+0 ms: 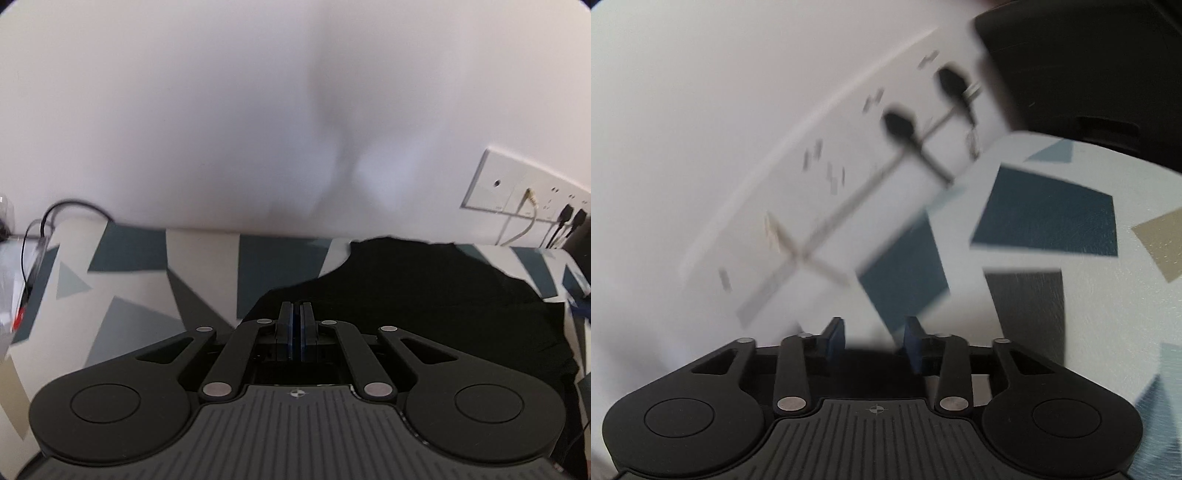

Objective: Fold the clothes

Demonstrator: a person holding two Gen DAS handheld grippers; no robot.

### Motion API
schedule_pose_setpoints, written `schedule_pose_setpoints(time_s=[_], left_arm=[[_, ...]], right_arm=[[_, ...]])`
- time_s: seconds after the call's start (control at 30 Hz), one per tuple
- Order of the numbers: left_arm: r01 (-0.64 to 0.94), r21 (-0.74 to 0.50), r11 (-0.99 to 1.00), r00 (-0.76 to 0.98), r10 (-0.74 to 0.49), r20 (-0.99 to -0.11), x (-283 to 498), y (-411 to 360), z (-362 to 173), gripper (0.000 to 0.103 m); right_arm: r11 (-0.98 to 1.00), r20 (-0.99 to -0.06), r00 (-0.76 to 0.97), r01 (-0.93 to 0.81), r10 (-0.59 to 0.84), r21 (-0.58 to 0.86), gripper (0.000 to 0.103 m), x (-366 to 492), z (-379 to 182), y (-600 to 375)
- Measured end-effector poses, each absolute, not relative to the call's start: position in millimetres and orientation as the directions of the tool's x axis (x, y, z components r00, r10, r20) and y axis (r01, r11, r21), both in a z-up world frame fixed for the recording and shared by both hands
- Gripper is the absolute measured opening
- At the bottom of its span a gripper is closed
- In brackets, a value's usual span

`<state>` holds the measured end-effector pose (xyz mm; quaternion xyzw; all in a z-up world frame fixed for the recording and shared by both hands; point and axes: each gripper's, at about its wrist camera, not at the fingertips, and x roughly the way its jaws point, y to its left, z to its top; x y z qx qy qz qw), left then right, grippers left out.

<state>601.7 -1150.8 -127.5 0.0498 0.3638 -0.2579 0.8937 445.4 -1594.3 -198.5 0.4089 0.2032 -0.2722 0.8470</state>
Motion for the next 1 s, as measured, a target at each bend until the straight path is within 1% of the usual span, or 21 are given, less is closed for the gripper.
schedule_pose_setpoints(time_s=[0.03,0.07,0.1,0.13,0.17,0.2,0.3,0.37,0.4,0.43,0.5,0.57,0.63,0.73,0.8,0.9,0.93,0.97,1.0], left_arm=[[0.509,-0.098,0.855,0.605,-0.436,-0.667,598.4,-1151.4,-120.3,0.004],[0.52,-0.097,0.848,0.607,-0.447,-0.657,594.9,-1152.0,-112.8,0.004],[0.535,-0.096,0.839,0.606,-0.46,-0.649,589.9,-1152.8,-102.9,0.004],[0.55,-0.1,0.829,0.603,-0.477,-0.64,584.3,-1153.4,-93.2,0.004],[0.567,-0.113,0.816,0.595,-0.501,-0.629,577.3,-1153.6,-81.5,0.003],[0.586,-0.141,0.798,0.579,-0.534,-0.616,568.1,-1152.6,-66.0,0.003],[0.638,-0.253,0.727,0.523,-0.651,-0.55,537.3,-1143.3,-18.0,0.003],[0.649,-0.25,0.718,0.548,-0.67,-0.502,517.5,-1138.8,1.7,0.003],[0.641,-0.256,0.724,0.549,-0.665,-0.506,517.2,-1138.3,1.8,0.003],[0.628,-0.267,0.731,0.545,-0.658,-0.52,520.2,-1138.3,-1.0,0.003],[0.557,-0.285,0.78,0.529,-0.598,-0.603,545.2,-1142.9,-29.9,0.003],[0.492,-0.231,0.839,0.541,-0.503,-0.674,572.4,-1149.9,-67.5,0.003],[0.437,-0.138,0.889,0.567,-0.391,-0.725,598.7,-1158.1,-106.8,0.003],[0.345,-0.071,0.936,0.559,-0.266,-0.785,629.2,-1162.9,-153.2,0.003],[0.306,-0.035,0.951,0.572,-0.213,-0.792,640.3,-1161.9,-171.2,0.003],[0.302,-0.014,0.953,0.587,-0.198,-0.785,644.8,-1164.9,-177.5,0.004],[0.303,-0.008,0.953,0.591,-0.194,-0.783,646.0,-1166.1,-179.0,0.004],[0.303,-0.002,0.953,0.596,-0.191,-0.78,647.2,-1167.3,-180.5,0.004],[0.303,0.004,0.953,0.6,-0.187,-0.778,648.4,-1168.5,-182.1,0.004]], right_arm=[[0.536,-0.6,0.745,0.647,-0.292,0.543,0.037,450.3,-202.3,-1589.8],[0.541,-0.607,0.738,0.652,-0.293,0.532,0.038,452.9,-205.3,-1587.1],[0.539,-0.601,0.742,0.65,-0.298,0.536,0.037,454.4,-207.8,-1585.4],[0.537,-0.595,0.745,0.649,-0.302,0.54,0.034,455.8,-210.4,-1583.6],[0.526,-0.59,0.751,0.644,-0.297,0.555,0.011,457.0,-213.0,-1584.8],[0.516,-0.576,0.761,0.637,-0.3,0.573,0.003,456.2,-213.0,-1586.0],[0.494,-0.506,0.796,0.604,-0.332,0.625,0.003,448.6,-206.3,-1586.4],[0.483,-0.477,0.811,0.584,-0.338,0.652,0.003,445.6,-203.2,-1584.8],[0.477,-0.467,0.817,0.576,-0.338,0.663,0.003,445.0,-202.4,-1584.1],[0.472,-0.457,0.823,0.568,-0.338,0.674,0.003,444.3,-201.7,-1583.3],[0.464,-0.449,0.825,0.564,-0.342,0.683,0.003,445.7,-200.9,-1581.5],[0.462,-0.469,0.809,0.588,-0.355,0.664,0.003,452.4,-201.5,-1579.1],[0.46,-0.488,0.792,0.611,-0.368,0.644,0.003,459.1,-202.2,-1576.6],[0.456,-0.516,0.765,0.644,-0.387,0.614,0.003,469.1,-203.1,-1573.0],[0.452,-0.533,0.746,0.666,-0.399,0.593,0.003,475.8,-203.7,-1570.6],[0.453,-0.549,0.727,0.686,-0.411,0.569,0.004,475.7,-198.4,-1565.2],[0.454,-0.552,0.724,0.69,-0.414,0.564,0.008,472.9,-195.0,-1562.9],[0.456,-0.555,0.72,0.693,-0.416,0.558,0.019,470.2,-191.6,-1560.7],[0.458,-0.558,0.717,0.697,-0.419,0.552,0.037,467.4,-188.1,-1558.4]])
